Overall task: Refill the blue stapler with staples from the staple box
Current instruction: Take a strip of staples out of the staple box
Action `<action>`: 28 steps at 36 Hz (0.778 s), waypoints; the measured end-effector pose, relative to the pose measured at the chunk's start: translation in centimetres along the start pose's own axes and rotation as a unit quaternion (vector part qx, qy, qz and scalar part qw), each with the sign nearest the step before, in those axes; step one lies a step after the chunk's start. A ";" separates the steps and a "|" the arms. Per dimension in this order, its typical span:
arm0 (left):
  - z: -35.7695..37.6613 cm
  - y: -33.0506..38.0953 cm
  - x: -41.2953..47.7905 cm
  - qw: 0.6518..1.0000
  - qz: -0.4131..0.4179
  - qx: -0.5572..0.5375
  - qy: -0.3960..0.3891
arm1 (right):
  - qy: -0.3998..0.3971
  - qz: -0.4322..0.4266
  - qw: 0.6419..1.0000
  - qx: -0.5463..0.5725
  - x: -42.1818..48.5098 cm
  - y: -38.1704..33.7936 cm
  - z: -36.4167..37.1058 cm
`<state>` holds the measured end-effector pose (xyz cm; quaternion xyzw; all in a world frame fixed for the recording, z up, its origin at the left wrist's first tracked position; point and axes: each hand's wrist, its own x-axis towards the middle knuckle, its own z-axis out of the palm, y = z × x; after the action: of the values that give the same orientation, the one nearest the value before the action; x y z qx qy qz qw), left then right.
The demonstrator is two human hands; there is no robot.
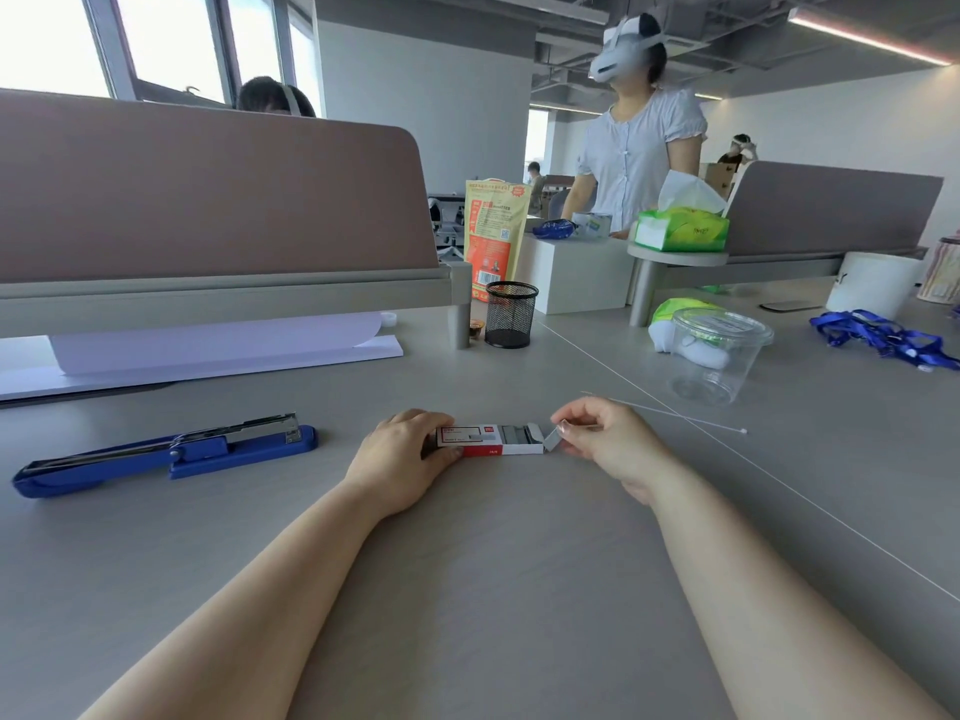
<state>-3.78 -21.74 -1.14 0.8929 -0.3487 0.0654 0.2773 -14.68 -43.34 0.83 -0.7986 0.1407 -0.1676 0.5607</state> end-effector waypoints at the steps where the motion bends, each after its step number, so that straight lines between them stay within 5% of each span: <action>1: 0.0 -0.1 0.0 1.000 -0.002 -0.001 0.000 | -0.008 0.003 1.000 -0.010 0.0 0.0 0.1; 11: -0.1 0.0 0.0 0.999 -0.015 -0.031 0.007 | -0.027 -0.016 0.994 -0.105 -0.2 -0.1 1.3; 28: 0.0 0.5 0.0 0.997 -0.018 -0.069 0.024 | -0.034 -0.043 0.993 -0.104 -0.6 -0.8 3.2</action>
<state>-4.09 -22.06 -0.90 0.8760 -0.3295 0.0578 0.3475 -13.82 -40.07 0.50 -0.8632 0.1034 -0.1487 0.4713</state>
